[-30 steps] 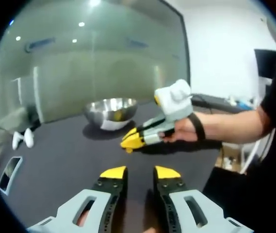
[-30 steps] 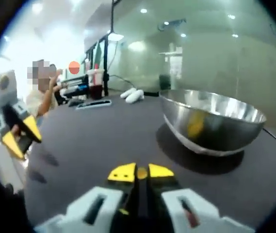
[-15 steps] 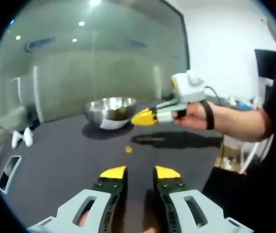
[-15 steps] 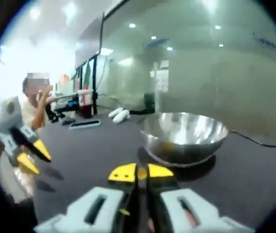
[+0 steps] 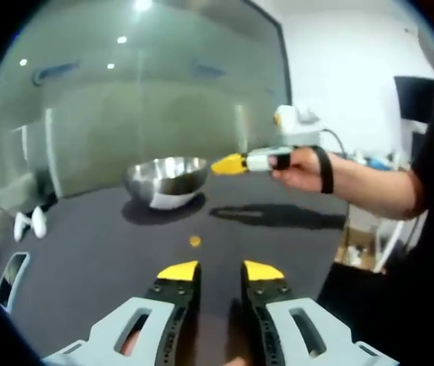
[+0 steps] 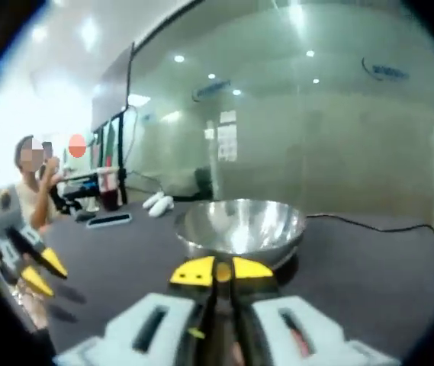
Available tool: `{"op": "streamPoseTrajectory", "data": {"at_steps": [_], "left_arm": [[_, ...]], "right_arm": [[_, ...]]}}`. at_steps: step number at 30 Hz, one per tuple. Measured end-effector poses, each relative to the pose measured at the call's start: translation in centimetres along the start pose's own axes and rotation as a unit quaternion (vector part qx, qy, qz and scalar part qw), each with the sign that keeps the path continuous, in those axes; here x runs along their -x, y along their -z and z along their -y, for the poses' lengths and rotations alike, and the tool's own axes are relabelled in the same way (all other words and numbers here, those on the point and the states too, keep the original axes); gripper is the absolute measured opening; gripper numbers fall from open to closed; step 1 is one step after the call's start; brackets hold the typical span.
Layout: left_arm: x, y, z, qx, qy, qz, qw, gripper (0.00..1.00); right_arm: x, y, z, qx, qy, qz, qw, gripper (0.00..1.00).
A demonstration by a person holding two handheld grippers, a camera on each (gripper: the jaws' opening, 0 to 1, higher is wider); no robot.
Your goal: Pick up the QQ candy scattered on the table and place it into the stainless steel bowl on the table
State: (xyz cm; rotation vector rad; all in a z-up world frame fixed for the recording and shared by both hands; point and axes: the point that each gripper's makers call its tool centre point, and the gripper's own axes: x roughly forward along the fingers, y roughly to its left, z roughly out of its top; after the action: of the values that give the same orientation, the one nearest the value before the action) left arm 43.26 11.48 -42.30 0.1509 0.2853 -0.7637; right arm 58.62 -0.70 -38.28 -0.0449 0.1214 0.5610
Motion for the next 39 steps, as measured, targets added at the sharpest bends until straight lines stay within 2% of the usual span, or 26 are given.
{"op": "streamPoseTrajectory", "data": {"at_steps": [3,4,5,7,9,10,14,17,21,30,39], "left_arm": [[0.0,-0.2,-0.1,0.001,-0.001,0.003,1.0000,0.23],[0.0,-0.2,0.0,0.001,-0.001,0.002,1.0000,0.23],[0.0,-0.2,0.0,0.000,-0.001,0.001,1.0000,0.23],[0.0,-0.1,0.0,0.000,-0.001,0.000,1.0000,0.23],[0.1,0.1,-0.2,0.002,-0.003,-0.002,1.0000,0.23],[0.1,0.2,-0.2,0.002,-0.003,-0.003,1.0000,0.23],[0.3,0.3,-0.2,0.003,-0.003,-0.003,1.0000,0.23],[0.5,0.5,-0.4,0.007,-0.005,-0.003,1.0000,0.23],[0.5,0.6,-0.3,0.008,-0.001,-0.004,1.0000,0.24],[0.3,0.1,0.2,0.007,0.008,0.003,0.9999,0.25],[0.6,0.3,0.1,0.007,0.005,0.001,1.0000,0.25]], "right_arm": [[-1.1,-0.7,0.7,0.014,0.014,0.011,0.9997,0.08],[-1.3,-0.7,1.4,0.022,0.033,0.002,0.9992,0.08],[-1.6,-1.1,1.6,0.047,0.043,0.002,0.9980,0.08],[-2.3,-2.6,0.8,0.079,0.025,0.027,0.9962,0.08],[-3.2,-2.6,0.5,0.076,0.012,0.021,0.9968,0.09],[-4.0,-2.0,0.2,0.054,-0.007,0.000,0.9985,0.09],[-5.1,-2.0,1.5,0.039,0.006,-0.004,0.9992,0.09],[-5.3,-1.8,1.7,0.030,0.005,-0.008,0.9995,0.10],[-5.2,-2.4,1.9,0.017,0.005,0.011,0.9998,0.27],[-4.6,-2.1,1.8,0.012,0.002,0.010,0.9999,0.23],[-3.3,-1.6,1.5,0.009,-0.003,0.008,0.9999,0.23]]}}
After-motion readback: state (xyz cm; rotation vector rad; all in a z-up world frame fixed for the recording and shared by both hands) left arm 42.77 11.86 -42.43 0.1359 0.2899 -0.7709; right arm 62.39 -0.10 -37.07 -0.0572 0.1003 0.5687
